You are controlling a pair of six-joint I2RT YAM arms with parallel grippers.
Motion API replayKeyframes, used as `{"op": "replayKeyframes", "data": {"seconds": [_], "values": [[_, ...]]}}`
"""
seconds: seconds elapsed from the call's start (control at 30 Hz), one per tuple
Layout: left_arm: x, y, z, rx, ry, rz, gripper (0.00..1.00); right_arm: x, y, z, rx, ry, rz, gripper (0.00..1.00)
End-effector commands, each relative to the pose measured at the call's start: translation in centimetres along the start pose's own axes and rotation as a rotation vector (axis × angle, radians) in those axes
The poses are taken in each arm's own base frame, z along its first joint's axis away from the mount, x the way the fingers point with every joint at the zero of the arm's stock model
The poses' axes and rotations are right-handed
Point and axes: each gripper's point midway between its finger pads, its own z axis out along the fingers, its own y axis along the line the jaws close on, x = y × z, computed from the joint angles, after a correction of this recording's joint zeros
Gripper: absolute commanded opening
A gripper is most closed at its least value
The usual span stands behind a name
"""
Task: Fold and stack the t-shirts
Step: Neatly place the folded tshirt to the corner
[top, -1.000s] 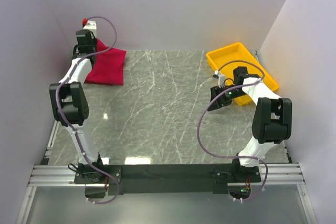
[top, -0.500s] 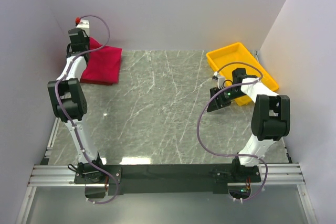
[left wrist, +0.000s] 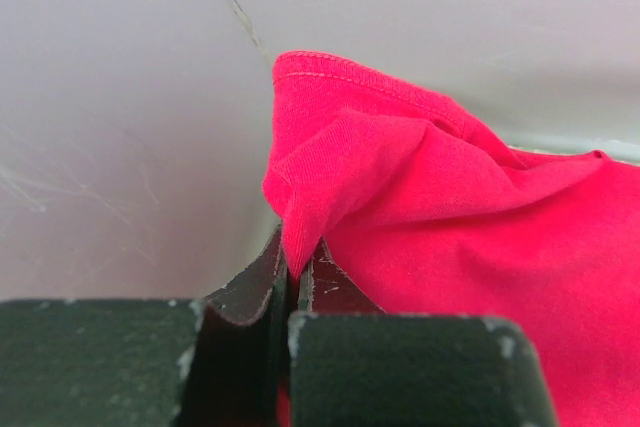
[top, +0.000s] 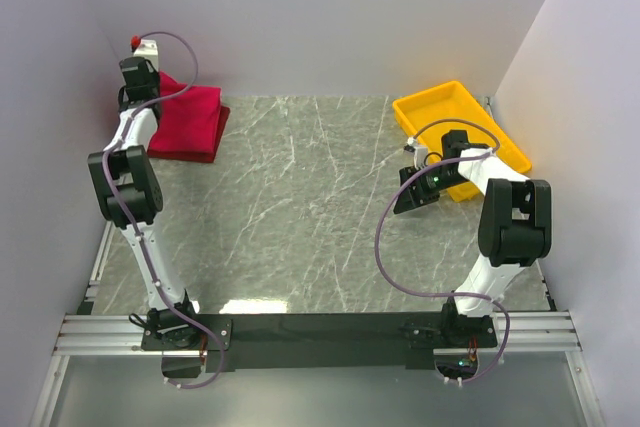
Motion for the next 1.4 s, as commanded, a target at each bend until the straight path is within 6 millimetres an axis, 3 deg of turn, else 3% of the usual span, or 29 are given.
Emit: {"op": "replayKeyframes", "data": {"seconds": [0.0, 0.07, 0.17, 0.27, 0.4, 0.5, 0.6, 0.7, 0.73, 0.8, 0.83, 0.97, 1.1, 1.37], "values": [[-5.0, 1.6, 0.2, -0.037, -0.145, -0.037, 0.01, -0.3, -0.2, 0.0, -0.007, -0.018, 0.003, 0.68], [-4.4, 1.5, 0.7, -0.042, -0.136, -0.045, 0.04, -0.3, -0.2, 0.0, -0.005, -0.017, 0.001, 0.68], [-4.2, 1.6, 1.2, -0.059, -0.132, -0.07, 0.18, -0.1, -0.3, 0.1, -0.008, -0.015, 0.004, 0.68], [-4.4, 2.4, 1.6, -0.119, -0.129, -0.102, 0.49, 0.0, -0.2, 0.1, -0.011, -0.012, 0.01, 0.68], [-6.3, 5.0, 1.1, -0.238, -0.158, -0.143, 0.82, 0.1, 0.0, 0.0, -0.015, -0.014, 0.002, 0.68], [-7.5, 6.5, 0.2, -0.292, -0.177, -0.168, 0.86, 0.1, 0.2, -0.1, -0.02, -0.015, 0.002, 0.68], [-9.0, 7.1, -1.0, -0.284, -0.199, -0.202, 0.84, 0.1, 0.4, -0.2, -0.022, -0.021, -0.003, 0.68], [-10.1, 5.8, -2.5, -0.179, -0.191, -0.261, 0.83, 0.1, 0.5, -0.1, -0.028, -0.026, -0.011, 0.68], [-11.5, 5.4, -3.8, -0.127, -0.206, -0.269, 0.82, 0.2, 0.5, -0.1, -0.034, -0.025, -0.01, 0.68], [-9.2, 3.5, -4.7, -0.049, -0.109, -0.341, 0.82, 0.1, 0.7, -0.1, -0.042, -0.024, -0.022, 0.68], [-9.8, 2.4, -5.9, 0.028, -0.108, -0.358, 0.81, 0.1, 0.8, -0.2, -0.05, -0.026, -0.027, 0.68], [-6.4, -1.9, -7.7, 0.22, 0.013, -0.455, 0.75, -0.2, 1.2, -0.4, -0.06, -0.039, -0.05, 0.69], [-2.2, -4.8, -7.7, 0.3, 0.148, -0.562, 0.55, -0.4, 1.8, -0.6, -0.079, -0.051, -0.059, 0.69], [1.6, -10.2, -7.5, 0.477, 0.282, -0.786, 0.14, 0.1, 2.6, -1.1, -0.09, -0.05, -0.072, 0.69]]}}
